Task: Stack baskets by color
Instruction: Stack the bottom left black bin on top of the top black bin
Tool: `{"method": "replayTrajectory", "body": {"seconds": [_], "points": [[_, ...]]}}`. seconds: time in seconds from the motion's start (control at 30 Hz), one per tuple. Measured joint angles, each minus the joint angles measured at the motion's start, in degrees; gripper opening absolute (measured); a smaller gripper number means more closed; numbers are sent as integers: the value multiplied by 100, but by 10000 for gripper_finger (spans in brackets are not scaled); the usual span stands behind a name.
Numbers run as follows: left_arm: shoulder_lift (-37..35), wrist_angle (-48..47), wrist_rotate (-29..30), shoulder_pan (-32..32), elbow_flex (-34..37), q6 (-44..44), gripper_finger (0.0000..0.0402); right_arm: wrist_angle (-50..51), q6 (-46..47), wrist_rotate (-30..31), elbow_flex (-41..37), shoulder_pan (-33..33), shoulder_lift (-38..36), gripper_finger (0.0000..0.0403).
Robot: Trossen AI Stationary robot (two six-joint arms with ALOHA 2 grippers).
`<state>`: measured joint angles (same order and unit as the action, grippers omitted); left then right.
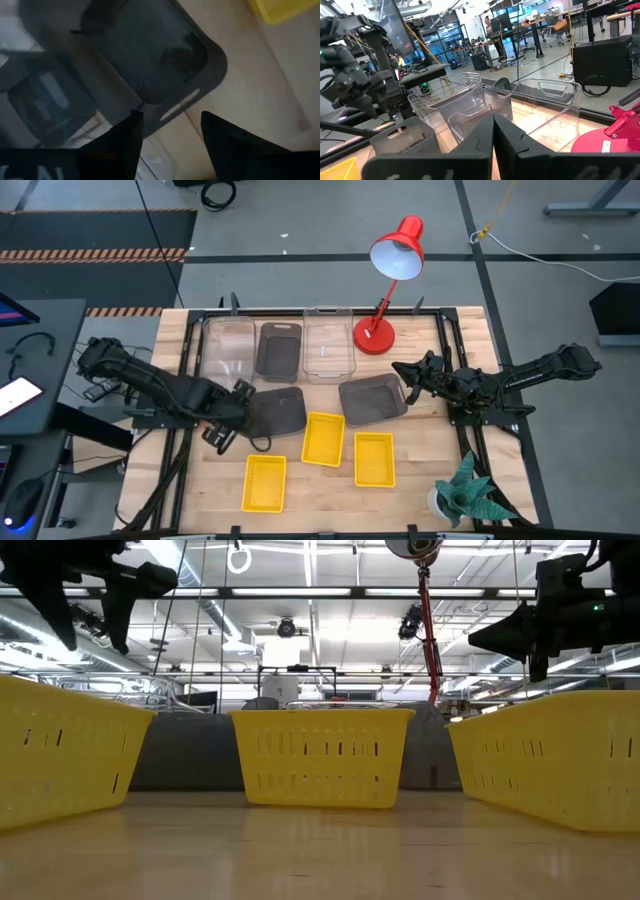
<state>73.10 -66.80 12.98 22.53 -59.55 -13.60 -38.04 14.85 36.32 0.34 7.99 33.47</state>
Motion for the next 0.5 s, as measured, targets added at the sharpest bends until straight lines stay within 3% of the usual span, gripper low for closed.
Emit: {"method": "replayTrajectory", "body": {"seconds": [0.2,0.5], "points": [[782,-16,35,167,0,-589,216,-2,0,1,2,0,-1,13],[1733,1,246,259,0,-1592,184,0,0,0,2,0,-2,13]]}}
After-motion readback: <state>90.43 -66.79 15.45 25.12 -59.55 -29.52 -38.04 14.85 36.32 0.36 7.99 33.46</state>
